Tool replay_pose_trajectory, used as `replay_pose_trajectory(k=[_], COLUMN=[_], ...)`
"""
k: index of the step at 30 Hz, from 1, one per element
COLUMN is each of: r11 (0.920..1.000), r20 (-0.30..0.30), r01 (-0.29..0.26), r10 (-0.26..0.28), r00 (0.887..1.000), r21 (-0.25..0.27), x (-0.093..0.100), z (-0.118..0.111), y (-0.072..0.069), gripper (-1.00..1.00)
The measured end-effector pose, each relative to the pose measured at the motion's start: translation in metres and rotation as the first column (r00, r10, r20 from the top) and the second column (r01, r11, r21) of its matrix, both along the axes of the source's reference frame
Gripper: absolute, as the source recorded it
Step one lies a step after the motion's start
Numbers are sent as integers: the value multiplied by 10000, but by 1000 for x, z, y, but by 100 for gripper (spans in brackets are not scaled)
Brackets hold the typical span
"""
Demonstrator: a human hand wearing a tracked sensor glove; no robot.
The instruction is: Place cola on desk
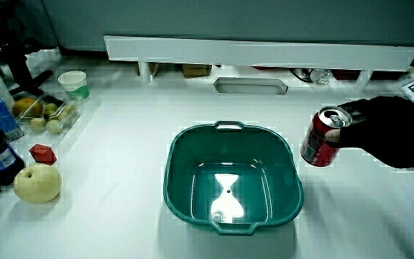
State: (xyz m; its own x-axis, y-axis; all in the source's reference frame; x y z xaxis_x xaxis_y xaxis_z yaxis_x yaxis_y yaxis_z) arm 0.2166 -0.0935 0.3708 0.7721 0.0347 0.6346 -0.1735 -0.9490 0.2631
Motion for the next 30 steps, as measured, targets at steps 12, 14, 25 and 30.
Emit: replay_pose_trajectory(k=[12,14,25,30], r11=[9964,9947,9935,9921], r20=[-399,-297,180,283], r01=[-3,-74,-329,-338], r10=[-31,43,351,375], r00=[9992,9996,9992,9989], r21=[-849,-1029,-1089,-1209], x=[1,2,5,8], z=[40,48,58,61], y=[8,10,18,20], gripper=[0,0,-5,-29])
